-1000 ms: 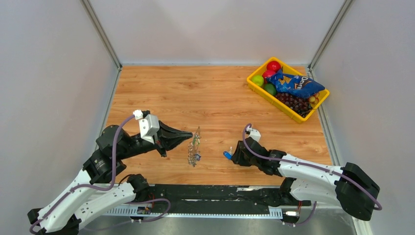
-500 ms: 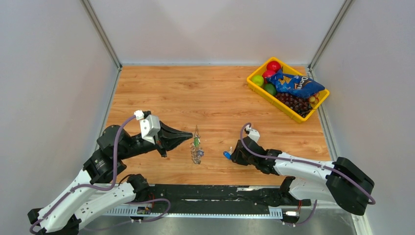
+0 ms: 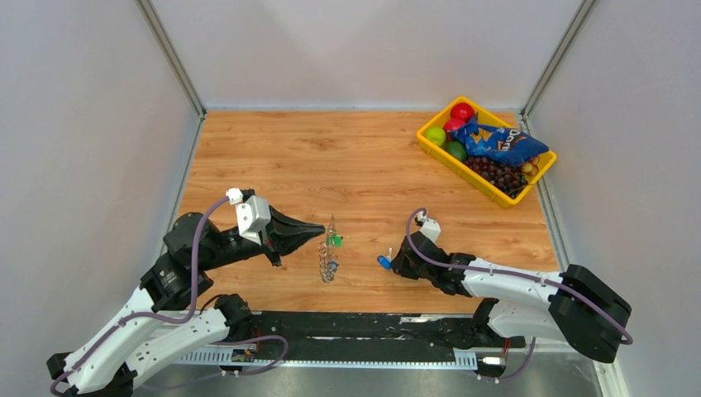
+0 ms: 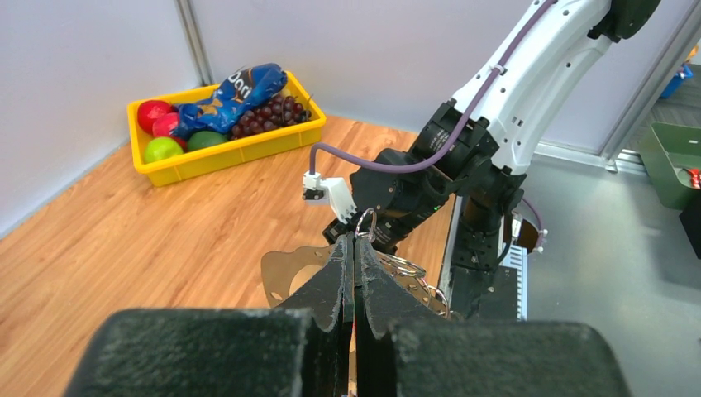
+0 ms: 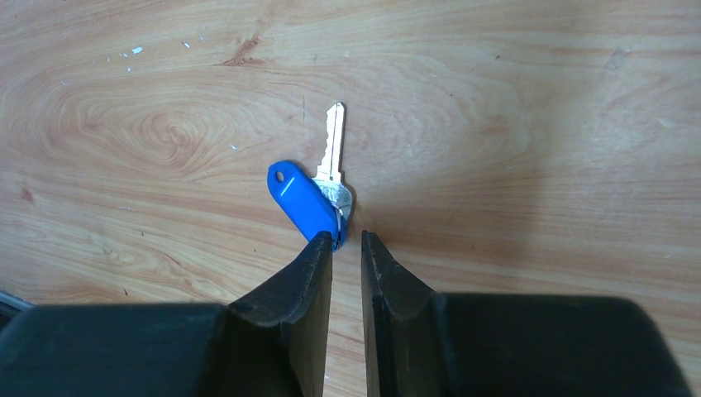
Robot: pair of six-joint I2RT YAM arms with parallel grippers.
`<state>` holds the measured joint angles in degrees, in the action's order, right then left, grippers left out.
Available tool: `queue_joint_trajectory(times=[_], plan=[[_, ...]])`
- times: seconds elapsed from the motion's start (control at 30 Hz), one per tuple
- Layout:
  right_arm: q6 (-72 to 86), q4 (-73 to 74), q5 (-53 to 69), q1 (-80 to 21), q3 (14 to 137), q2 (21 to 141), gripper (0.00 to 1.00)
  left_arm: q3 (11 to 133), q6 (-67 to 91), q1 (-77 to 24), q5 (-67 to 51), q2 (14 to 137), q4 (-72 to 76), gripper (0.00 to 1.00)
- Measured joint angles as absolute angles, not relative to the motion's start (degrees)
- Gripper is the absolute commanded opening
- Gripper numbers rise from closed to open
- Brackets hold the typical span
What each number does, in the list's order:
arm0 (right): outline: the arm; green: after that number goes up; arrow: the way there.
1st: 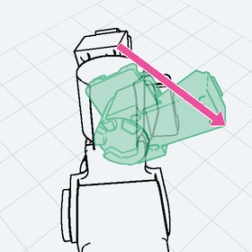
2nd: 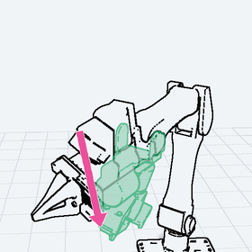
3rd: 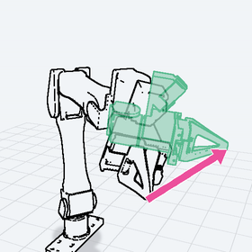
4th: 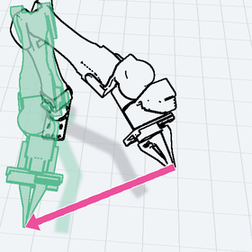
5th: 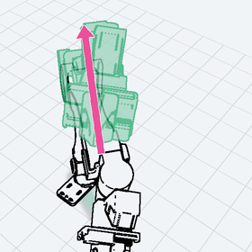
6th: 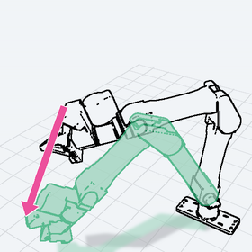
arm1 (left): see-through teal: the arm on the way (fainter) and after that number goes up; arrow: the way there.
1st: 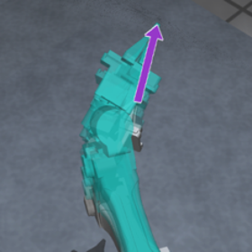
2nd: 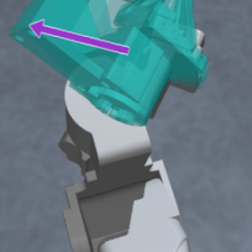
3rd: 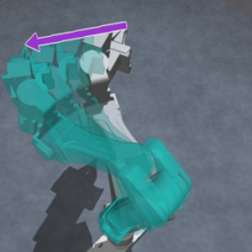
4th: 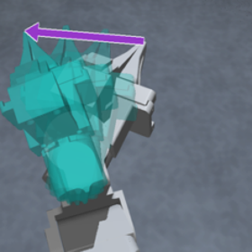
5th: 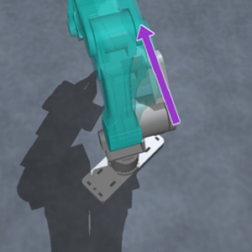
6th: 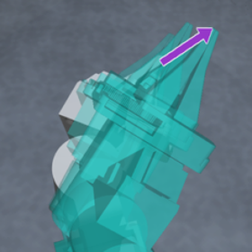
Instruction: Put the keys on the keyring
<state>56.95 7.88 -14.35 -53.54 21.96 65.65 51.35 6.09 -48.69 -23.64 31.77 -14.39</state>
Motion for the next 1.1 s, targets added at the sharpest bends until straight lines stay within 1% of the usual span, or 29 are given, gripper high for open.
queue_joint_trajectory(times=[0.07, 0.23, 0.27, 0.33, 0.53, 0.7, 0.83, 1.1], plan=[[56.9, 7.6, -14.5, -53.5, 21.9, 65.8, 0.2, 51.4, 6.1, -48.7, -23.6, 31.8, -14.4, 0.0], [56.9, 6.4, -14.5, -53.5, 22.0, 67.1, 0.14, 51.3, 6.1, -48.7, -23.6, 31.7, -14.4, 0.0], [56.9, 6.2, -14.5, -53.5, 22.0, 67.4, 0.11, 51.3, 6.1, -48.7, -23.6, 31.7, -14.4, 0.0], [56.9, 5.9, -14.4, -53.5, 22.0, 67.8, 0.0, 51.3, 6.1, -48.7, -23.6, 31.7, -14.4, 0.0], [56.4, 5.1, -14.2, -53.5, 22.2, 67.7, 0.0, 51.3, 6.1, -48.7, -23.6, 31.6, -14.4, 0.0], [53.5, 6.7, -13.3, -53.5, 22.2, 63.1, 0.0, 51.3, 6.1, -48.7, -23.7, 31.6, -14.4, 0.0], [47.1, 9.5, -11.6, -53.5, 24.4, 57.3, 0.0, 51.3, 6.1, -48.7, -24.0, 31.7, -14.3, 0.0], [30.2, 14.2, -4.1, -53.5, 34.9, 49.8, 0.0, 51.3, 6.1, -48.7, -25.0, 33.2, -14.2, 0.0]])
